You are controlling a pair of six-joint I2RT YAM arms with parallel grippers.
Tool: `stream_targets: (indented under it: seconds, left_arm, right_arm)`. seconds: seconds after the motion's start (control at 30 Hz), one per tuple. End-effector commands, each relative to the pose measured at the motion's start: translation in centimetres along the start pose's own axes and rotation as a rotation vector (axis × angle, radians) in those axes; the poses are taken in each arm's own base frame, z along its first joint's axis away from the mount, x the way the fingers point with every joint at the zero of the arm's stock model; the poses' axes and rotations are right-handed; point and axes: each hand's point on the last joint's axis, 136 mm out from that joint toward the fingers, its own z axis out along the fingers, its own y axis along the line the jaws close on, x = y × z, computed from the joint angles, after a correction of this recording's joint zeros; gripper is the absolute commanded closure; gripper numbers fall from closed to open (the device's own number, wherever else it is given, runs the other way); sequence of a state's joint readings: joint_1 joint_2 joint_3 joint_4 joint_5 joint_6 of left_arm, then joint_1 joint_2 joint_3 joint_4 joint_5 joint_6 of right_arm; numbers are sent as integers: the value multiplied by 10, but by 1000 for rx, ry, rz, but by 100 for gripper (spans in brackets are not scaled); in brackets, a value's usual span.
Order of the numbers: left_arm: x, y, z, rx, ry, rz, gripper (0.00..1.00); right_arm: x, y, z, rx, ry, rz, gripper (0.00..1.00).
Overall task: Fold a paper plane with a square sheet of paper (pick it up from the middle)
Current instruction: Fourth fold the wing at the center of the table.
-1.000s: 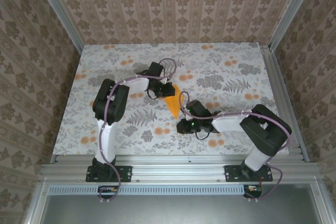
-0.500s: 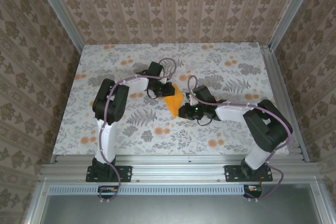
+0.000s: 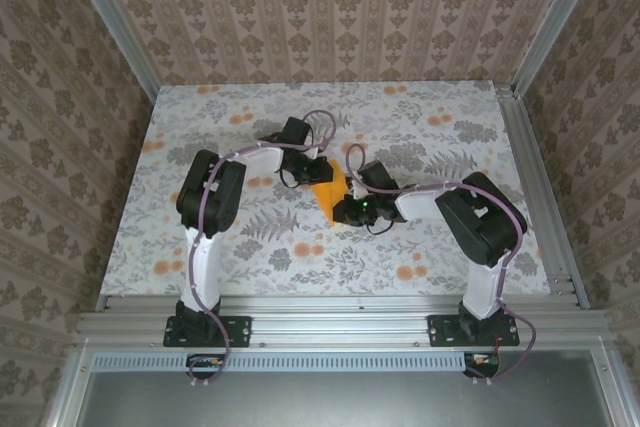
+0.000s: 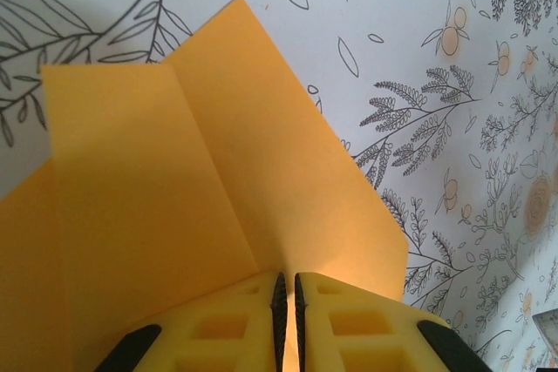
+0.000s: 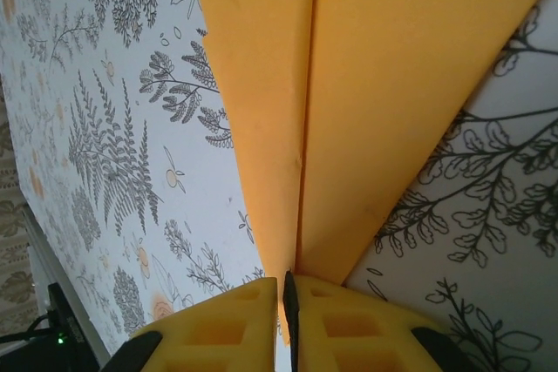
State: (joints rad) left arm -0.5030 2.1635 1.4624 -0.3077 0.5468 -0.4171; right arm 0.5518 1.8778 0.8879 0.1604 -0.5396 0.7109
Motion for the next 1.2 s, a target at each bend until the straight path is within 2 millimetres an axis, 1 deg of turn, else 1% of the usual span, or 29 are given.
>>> stream_targets:
  seconds: [0.0,0.07,0.17,0.23,0.33,0.5,0.63,0.7,0.77,0.83,0.9,0.97,1.07,1.17]
  left_arm:
    - [17,29,12,-82,65,-30,84]
    - [15,27,11,-77,63,-28,84]
    - [12,21,10,-54,59,-26,83]
    - [8,15,7,-36,54,-22,82]
    - [3,3,2,-4,45,-11,82]
    - [-9,-25,-12,51,25,32,79]
    - [-20,-49,-28,89,-13,77,77]
    - [-29,-62,-40,106,-45,104,75]
    - [-35,-70,-51,99,-70,125,74]
    - [-38,-72,-61,63,-85,142,73]
    - [-36,-70,-68,7,-87,154,72]
    - [-27,-66,-73,-55,-69,152,71]
    - [-9,-51,-76,-145,-46,119,70]
    - [7,-34,-73,-200,-46,86,70]
  right_arm:
    - [34,-26,5,74,92,21,84]
    - [45,-33,3,114,113,14,84]
    - [58,-38,-2,151,137,2,84]
    - [60,-37,-6,143,133,7,84]
    - [52,-21,-12,95,98,4,84]
    - [24,9,-28,2,11,-5,81]
    - [9,18,-38,-38,-32,7,79]
    - [3,18,-41,-46,-48,17,78]
    - [-2,15,-44,-47,-65,31,76]
    - [-7,14,-46,-51,-77,38,72]
    - [-14,14,-48,-67,-92,49,70]
    - [-21,15,-49,-85,-105,53,69]
    - [-33,20,-49,-122,-117,55,66]
    - [-45,26,-49,-152,-124,51,64]
